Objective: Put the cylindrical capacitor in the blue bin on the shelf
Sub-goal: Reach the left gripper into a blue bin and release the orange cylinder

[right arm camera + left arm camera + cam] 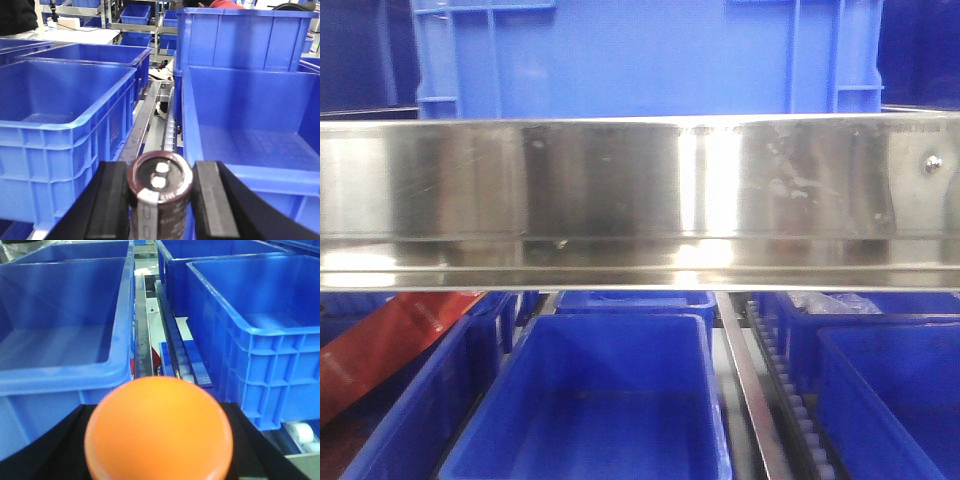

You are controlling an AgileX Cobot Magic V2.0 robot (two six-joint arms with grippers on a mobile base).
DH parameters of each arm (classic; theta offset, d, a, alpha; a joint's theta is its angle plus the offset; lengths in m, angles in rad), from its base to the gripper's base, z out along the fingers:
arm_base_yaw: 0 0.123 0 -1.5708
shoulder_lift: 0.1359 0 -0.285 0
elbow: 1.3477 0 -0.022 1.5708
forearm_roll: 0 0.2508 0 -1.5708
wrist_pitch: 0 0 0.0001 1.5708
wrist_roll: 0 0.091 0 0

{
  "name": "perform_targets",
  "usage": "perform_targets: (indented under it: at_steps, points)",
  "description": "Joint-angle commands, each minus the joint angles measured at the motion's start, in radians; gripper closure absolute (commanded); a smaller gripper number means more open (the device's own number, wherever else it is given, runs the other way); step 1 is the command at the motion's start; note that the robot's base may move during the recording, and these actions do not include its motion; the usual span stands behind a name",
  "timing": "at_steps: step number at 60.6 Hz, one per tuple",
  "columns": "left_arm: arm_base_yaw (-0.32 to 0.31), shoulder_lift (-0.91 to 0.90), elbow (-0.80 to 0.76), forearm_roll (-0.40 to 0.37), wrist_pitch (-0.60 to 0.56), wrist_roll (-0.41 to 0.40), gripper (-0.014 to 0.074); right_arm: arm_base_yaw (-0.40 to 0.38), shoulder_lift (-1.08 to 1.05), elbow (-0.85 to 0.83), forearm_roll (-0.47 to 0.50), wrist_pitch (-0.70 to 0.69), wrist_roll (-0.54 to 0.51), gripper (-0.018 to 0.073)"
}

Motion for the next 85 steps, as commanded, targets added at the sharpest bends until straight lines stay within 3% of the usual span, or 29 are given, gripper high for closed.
perform_targets:
  at_steps: [1,53,85]
  points:
    - [-0.007,-0.007,-0.004,0.000,-0.028,0.000,0.0707,0.000,-0.004,-0.004,-0.003,-0.032,-0.003,0.0691]
    - [-0.007,-0.007,-0.004,0.000,-0.028,0.000,0.0707,0.000,-0.004,-0.004,-0.003,-0.032,-0.003,0.0691]
    - [-0.007,0.025,-0.029,-0.012,-0.102,0.006,0.0707,0.000,-0.004,-0.004,-0.003,-0.034,-0.003,0.0691]
